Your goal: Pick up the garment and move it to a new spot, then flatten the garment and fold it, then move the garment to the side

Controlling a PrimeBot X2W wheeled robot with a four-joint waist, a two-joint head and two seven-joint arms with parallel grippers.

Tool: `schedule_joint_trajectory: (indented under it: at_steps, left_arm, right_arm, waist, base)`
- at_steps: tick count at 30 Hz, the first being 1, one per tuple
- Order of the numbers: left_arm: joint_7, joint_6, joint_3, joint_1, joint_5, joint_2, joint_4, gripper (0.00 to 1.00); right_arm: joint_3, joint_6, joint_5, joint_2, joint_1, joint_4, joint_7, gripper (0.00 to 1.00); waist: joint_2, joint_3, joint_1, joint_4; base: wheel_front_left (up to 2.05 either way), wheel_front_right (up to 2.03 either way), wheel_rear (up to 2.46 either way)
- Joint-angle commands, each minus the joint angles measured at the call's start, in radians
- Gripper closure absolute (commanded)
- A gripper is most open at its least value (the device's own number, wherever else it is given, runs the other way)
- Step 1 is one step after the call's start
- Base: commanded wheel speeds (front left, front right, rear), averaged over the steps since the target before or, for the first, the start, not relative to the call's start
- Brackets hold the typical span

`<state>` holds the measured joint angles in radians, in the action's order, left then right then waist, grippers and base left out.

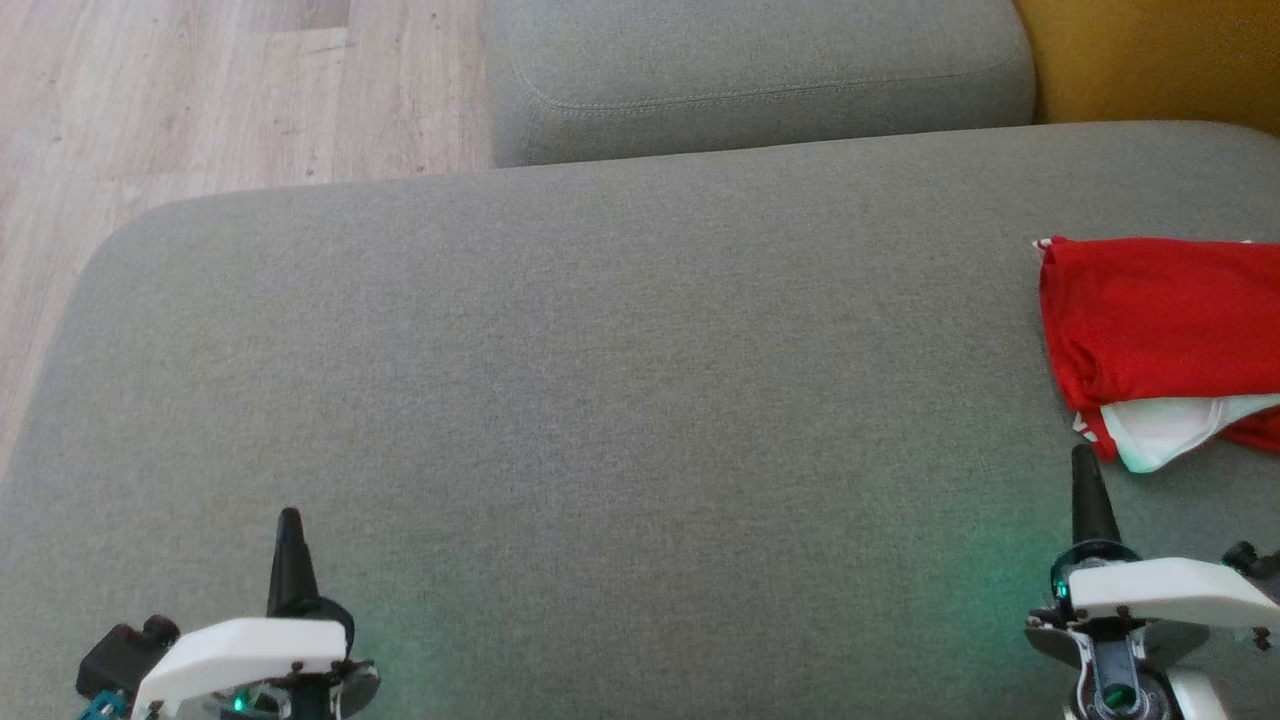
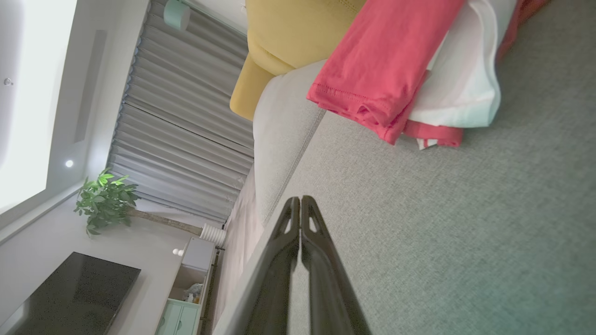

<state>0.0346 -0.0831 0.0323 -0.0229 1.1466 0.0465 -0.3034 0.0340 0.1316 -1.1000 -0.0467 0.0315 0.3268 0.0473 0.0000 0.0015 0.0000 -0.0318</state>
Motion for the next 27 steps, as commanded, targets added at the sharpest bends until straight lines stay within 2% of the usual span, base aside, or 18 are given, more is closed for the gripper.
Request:
schedule_joint_trajectory:
  at_steps: [1, 27]
  left_arm:
    - [-0.009, -0.009, -0.029, -0.057, 0.022, 0.004, 0.038, 1.00]
    - [-0.086, -0.030, -0.094, -0.073, 0.268, 0.005, 0.049, 1.00]
  right_arm:
    - [-0.009, -0.001, -0.028, -0.016, 0.058, -0.041, -0.010, 1.00]
    - [0.030, -0.001, -0.305, -0.017, 0.068, -0.065, -0.086, 1.00]
  waist:
    - [0.0000, 0.000, 0.0000, 0.001]
    - [0.0000, 0.001, 0.0000, 0.018]
  base:
    - [0.00, 0.00, 0.00]
    - [0.00, 0.00, 0.00]
